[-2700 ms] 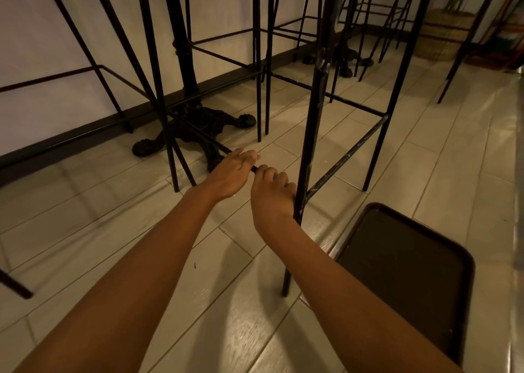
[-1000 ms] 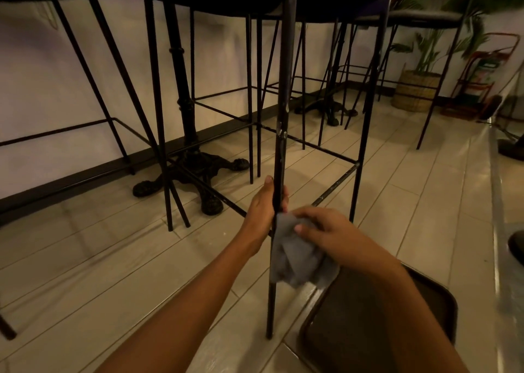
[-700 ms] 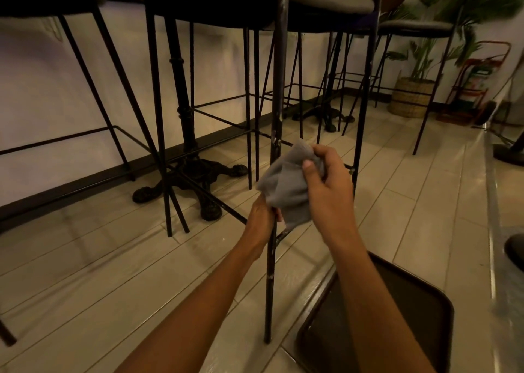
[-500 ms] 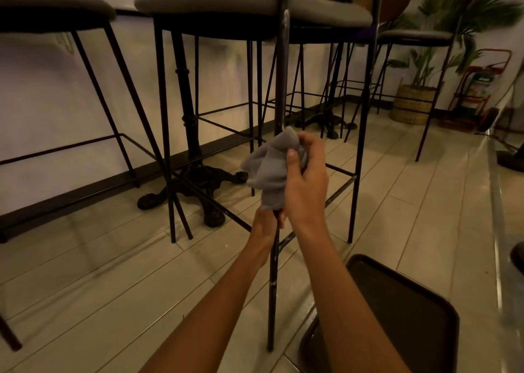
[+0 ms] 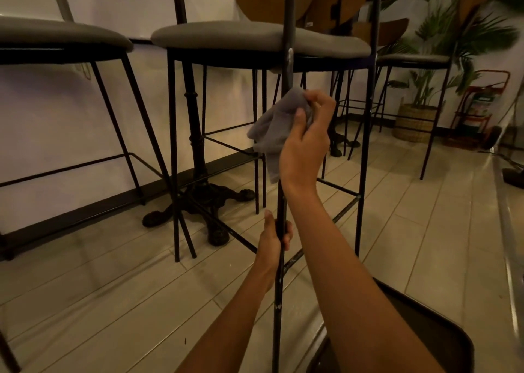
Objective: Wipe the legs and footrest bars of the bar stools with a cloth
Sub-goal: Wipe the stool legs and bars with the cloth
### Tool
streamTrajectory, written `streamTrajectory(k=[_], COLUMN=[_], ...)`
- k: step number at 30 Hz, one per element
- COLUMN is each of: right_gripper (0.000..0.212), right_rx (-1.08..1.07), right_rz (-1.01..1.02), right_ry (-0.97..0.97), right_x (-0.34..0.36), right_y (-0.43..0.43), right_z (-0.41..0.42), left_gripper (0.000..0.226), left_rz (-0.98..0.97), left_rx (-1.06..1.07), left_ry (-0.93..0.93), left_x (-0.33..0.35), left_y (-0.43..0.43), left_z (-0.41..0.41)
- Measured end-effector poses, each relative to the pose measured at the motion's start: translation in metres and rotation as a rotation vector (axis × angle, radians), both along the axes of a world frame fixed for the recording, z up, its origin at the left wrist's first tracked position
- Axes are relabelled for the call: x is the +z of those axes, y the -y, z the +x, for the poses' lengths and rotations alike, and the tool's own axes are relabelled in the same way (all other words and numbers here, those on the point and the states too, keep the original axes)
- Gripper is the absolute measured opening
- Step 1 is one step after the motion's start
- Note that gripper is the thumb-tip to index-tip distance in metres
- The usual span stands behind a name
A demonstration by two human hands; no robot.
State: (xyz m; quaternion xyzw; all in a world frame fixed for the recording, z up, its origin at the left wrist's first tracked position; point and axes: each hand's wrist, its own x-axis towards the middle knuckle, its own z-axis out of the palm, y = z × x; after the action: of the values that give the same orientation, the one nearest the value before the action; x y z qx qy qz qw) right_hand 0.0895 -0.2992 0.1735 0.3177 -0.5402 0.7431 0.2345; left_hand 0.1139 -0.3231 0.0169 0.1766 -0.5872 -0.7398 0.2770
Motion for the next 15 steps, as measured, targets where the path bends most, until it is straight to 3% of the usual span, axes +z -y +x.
streamTrajectory(k=[15], right_gripper=[0.023], right_rx=[-0.059], right_rz=[0.000], right_ry=[-0.074], right_x=[0.054], right_y=[0.026], right_z=[-0.023], left_gripper=[0.052], left_rz=[0.001], left_rx=[-0.056], left_ry=[0.076], left_x=[-0.010], left_y=[0.006], left_z=[-0.004])
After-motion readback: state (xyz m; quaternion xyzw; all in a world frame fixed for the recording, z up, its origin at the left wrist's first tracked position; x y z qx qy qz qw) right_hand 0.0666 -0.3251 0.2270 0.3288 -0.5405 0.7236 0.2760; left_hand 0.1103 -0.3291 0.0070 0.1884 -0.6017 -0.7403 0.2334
